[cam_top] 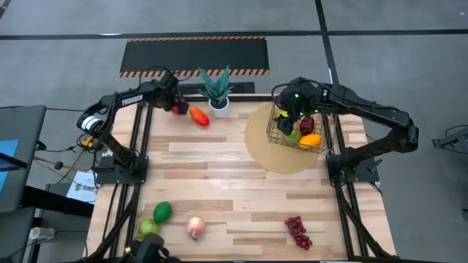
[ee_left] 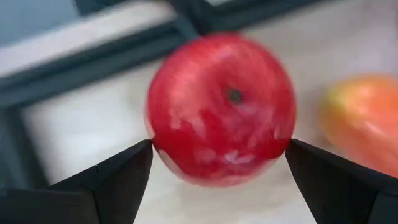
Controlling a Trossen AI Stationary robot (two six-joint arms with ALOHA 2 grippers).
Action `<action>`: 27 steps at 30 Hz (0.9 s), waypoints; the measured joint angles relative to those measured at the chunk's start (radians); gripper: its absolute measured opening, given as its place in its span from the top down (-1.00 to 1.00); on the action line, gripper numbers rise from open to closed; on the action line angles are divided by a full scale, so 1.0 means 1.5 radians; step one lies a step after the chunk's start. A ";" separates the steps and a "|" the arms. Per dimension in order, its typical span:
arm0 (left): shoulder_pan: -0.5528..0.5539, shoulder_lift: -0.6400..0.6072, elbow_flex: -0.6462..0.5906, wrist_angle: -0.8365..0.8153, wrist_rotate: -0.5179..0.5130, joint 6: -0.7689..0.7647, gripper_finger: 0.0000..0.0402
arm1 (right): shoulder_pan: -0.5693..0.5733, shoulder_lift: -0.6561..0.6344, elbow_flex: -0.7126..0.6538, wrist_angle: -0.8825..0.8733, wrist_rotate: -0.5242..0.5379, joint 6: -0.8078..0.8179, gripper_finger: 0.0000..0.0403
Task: Build produce basket
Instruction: Put the red apple into the basket
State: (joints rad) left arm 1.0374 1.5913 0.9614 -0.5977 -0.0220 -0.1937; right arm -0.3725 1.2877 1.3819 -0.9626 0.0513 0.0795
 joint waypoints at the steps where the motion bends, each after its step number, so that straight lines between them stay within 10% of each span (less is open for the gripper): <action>1: -0.010 0.006 0.000 -0.003 0.016 0.007 -0.74 | 0.000 0.000 0.000 0.001 0.000 0.000 -0.42; 18: -0.305 -0.011 0.006 -0.122 0.317 0.031 -0.67 | 0.000 0.000 0.000 0.003 0.000 0.000 -0.42; 27: -0.261 -0.189 0.026 -0.190 0.064 -0.074 -0.67 | 0.000 0.000 -0.001 0.004 0.000 -0.003 -0.42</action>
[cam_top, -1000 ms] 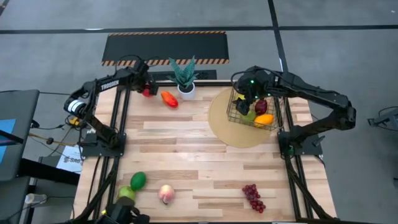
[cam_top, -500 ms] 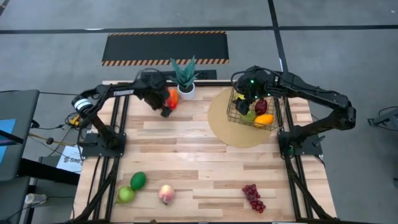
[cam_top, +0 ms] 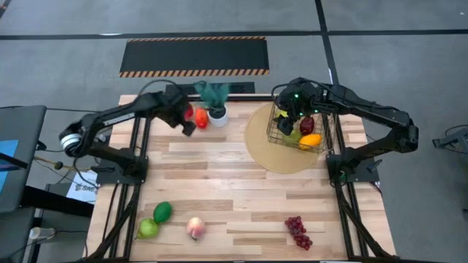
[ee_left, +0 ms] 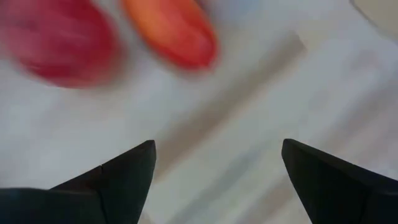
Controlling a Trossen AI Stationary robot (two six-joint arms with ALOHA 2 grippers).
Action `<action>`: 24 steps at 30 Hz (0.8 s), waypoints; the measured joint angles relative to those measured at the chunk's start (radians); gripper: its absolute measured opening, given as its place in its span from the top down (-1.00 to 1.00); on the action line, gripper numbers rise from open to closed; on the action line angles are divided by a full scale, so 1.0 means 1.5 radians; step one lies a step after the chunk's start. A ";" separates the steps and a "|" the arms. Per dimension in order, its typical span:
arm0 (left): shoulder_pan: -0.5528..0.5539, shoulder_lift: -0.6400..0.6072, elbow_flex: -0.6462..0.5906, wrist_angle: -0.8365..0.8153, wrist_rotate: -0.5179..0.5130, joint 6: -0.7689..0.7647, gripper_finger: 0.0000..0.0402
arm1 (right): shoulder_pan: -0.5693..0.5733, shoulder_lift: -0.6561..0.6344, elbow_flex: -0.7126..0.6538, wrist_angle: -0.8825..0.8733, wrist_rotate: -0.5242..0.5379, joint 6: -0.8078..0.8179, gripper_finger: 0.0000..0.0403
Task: Build produce basket
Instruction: Put the red apple into the basket
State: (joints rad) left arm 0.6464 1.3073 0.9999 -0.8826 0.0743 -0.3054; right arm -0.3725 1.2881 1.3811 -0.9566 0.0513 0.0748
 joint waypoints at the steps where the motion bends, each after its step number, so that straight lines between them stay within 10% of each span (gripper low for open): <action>1: 0.016 -0.012 -0.003 0.016 -0.023 -0.013 -0.67 | 0.000 0.000 0.000 0.000 0.000 -0.001 -0.42; 15: 0.204 0.118 -0.077 0.422 -0.057 0.024 -0.67 | 0.009 0.000 0.000 0.001 0.000 0.020 -0.42; 24: 0.179 0.234 -0.076 0.342 0.025 0.035 -0.67 | 0.033 0.000 0.000 0.001 0.000 0.033 -0.42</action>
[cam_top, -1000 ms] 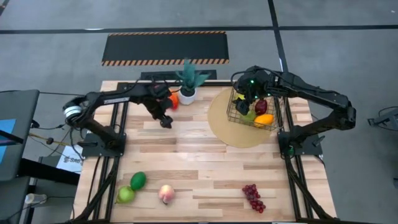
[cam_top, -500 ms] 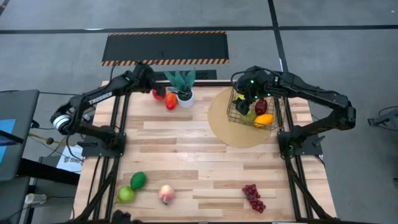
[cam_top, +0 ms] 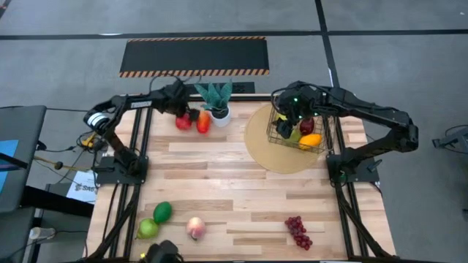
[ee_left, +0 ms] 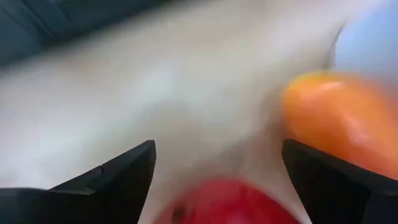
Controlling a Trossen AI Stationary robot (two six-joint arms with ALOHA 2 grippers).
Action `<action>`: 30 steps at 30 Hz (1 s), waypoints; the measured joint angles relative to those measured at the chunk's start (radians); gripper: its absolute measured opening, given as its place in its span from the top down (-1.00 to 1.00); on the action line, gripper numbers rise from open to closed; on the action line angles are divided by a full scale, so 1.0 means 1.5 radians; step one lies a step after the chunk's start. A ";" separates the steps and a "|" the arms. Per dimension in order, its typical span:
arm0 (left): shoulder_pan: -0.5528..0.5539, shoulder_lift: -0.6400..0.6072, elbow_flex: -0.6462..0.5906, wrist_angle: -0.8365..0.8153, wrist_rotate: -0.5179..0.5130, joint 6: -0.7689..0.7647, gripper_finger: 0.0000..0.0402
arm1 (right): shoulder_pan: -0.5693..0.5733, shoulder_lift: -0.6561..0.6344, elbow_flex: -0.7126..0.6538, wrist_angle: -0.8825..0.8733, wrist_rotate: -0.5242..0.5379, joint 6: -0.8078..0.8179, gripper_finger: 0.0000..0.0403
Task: Build produce basket
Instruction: Put the red apple into the basket
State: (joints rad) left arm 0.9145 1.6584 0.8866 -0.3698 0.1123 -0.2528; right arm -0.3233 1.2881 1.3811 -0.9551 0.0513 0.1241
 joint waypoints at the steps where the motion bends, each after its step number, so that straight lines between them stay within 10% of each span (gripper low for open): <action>1: -0.008 0.002 -0.002 -0.013 0.009 0.011 -0.67 | 0.003 0.000 0.000 0.000 0.000 0.000 -0.42; 17: -0.266 -0.024 -0.060 -0.016 0.050 -0.170 -0.67 | 0.021 0.010 0.000 0.009 0.000 0.005 -0.42; 30: -0.337 -0.126 -0.066 -0.094 -0.256 -0.501 -0.67 | 0.063 0.010 0.000 0.009 0.000 0.021 -0.42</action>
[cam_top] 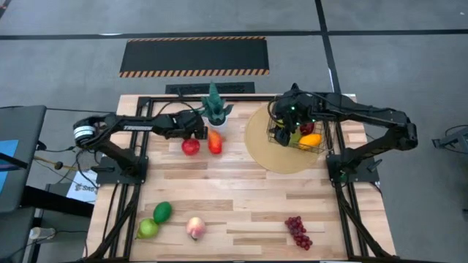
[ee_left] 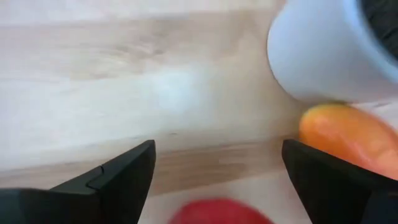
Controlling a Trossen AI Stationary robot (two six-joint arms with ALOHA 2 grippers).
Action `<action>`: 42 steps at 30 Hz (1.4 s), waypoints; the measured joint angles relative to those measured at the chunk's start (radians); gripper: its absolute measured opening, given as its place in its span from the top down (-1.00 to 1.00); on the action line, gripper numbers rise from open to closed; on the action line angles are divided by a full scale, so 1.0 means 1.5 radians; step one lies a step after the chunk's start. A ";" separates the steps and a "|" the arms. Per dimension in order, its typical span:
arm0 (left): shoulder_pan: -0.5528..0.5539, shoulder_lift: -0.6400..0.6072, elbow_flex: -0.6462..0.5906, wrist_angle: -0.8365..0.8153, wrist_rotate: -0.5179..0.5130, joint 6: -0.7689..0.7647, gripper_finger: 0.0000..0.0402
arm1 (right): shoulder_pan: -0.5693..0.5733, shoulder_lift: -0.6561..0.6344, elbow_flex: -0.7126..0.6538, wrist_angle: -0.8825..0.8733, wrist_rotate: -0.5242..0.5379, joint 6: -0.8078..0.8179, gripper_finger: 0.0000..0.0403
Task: Build produce basket
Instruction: Put the red apple into the basket
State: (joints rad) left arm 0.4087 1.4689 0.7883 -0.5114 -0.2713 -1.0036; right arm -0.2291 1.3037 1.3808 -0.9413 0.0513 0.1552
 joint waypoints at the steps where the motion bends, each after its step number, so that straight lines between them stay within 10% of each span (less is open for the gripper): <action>1: -0.005 -0.016 0.000 -0.016 -0.015 -0.012 -0.67 | 0.004 0.000 0.000 0.000 0.000 0.002 -0.42; 7: -0.060 -0.137 0.000 -0.069 -0.169 -0.025 -0.67 | 0.028 0.000 0.000 0.000 0.000 0.002 -0.42; 19: -0.272 -0.194 -0.006 0.014 -0.138 0.162 -0.67 | 0.042 0.007 -0.010 -0.007 0.000 0.007 -0.42; 23: -0.285 -0.146 -0.035 0.112 -0.110 0.224 -0.67 | 0.043 0.008 -0.009 -0.007 0.000 0.009 -0.42; 28: -0.281 -0.080 -0.036 0.135 -0.265 0.286 -0.67 | 0.045 0.009 -0.009 -0.009 0.000 0.031 -0.42; 37: -0.296 -0.145 -0.051 -0.145 -0.512 0.180 -0.67 | 0.066 0.009 -0.009 -0.030 0.000 0.055 -0.42; 42: -0.248 -0.220 -0.177 0.043 -0.460 0.227 -0.67 | 0.077 0.009 -0.009 -0.028 0.001 0.056 -0.42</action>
State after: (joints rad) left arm 0.0362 1.1386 0.5229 -0.4465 -0.9618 -0.6631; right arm -0.1130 1.3167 1.3666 -0.9829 0.0521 0.2386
